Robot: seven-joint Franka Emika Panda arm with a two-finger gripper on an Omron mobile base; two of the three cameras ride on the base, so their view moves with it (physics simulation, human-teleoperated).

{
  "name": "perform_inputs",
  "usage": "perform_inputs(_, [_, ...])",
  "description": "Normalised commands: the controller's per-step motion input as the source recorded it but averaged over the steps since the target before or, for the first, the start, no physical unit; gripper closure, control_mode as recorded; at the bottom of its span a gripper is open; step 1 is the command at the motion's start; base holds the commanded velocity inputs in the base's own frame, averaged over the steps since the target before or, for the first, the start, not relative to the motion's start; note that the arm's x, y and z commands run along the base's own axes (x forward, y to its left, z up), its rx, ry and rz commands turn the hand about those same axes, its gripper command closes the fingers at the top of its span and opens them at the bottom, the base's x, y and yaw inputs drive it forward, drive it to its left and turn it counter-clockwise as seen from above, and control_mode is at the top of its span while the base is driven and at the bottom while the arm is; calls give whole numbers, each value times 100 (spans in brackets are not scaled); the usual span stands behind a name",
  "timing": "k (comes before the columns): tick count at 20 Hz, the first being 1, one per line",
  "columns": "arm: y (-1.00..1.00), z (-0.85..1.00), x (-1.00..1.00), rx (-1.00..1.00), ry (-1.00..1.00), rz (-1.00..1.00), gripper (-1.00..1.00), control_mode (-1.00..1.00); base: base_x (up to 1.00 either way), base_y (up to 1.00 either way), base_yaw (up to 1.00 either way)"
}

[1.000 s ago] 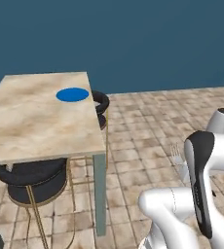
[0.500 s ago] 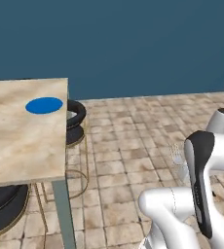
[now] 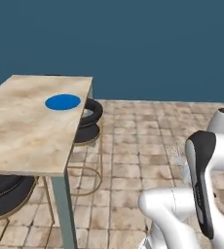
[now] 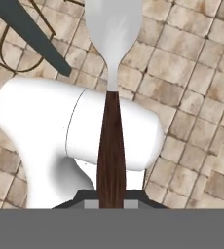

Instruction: Take the fork and place it on the left side of the plate. Then take the spoon and place it on the right side of the plate. Make sure they're directly next to the plate.

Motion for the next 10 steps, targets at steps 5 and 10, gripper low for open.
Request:
perform_inputs(5, [0,0,0,0,0,0,100,100,32,-12,56])
perform_inputs(10, [0,0,0,0,0,0,100,100,38,-21,55])
